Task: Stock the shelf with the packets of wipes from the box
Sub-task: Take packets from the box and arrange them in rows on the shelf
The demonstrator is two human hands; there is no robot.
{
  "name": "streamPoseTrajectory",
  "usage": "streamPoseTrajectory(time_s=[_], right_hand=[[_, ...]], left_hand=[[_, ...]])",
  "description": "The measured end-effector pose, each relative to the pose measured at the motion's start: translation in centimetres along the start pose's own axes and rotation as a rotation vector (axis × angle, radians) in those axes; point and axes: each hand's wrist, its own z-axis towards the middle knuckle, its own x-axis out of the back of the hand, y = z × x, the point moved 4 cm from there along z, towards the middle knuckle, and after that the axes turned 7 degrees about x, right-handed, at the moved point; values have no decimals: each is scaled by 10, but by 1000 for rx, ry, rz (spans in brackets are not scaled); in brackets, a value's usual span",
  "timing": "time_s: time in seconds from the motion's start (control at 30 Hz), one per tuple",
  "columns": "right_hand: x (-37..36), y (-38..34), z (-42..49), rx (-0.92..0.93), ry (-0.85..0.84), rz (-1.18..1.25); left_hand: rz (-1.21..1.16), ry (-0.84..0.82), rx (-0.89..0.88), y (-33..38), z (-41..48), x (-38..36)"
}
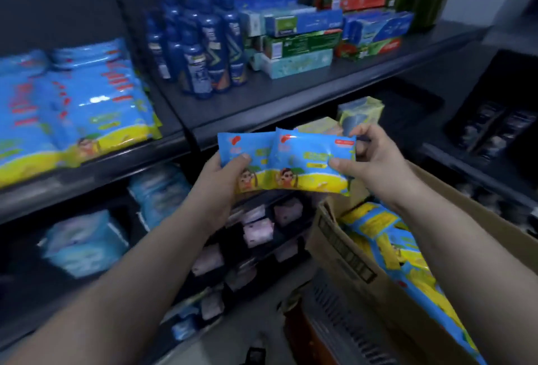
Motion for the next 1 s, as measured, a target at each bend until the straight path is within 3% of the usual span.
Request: streamPoseTrajectory(time_s=[0.23,0.53,0.73,0.93,1.0], right_hand=[[-96,-25,19,109,-192,78],[-208,-71,64,240,-267,53],[-267,-83,105,301,-276,-42],[-300,-66,120,360,-421,-407],[-306,-61,119,376,-441,-476]], left_hand=[[60,283,-145,25,-65,97],[164,629,-316,94,-105,241],[229,629,-270,121,-90,297],[785,657,-187,138,-78,315],[848,668,-212,139,-78,316]])
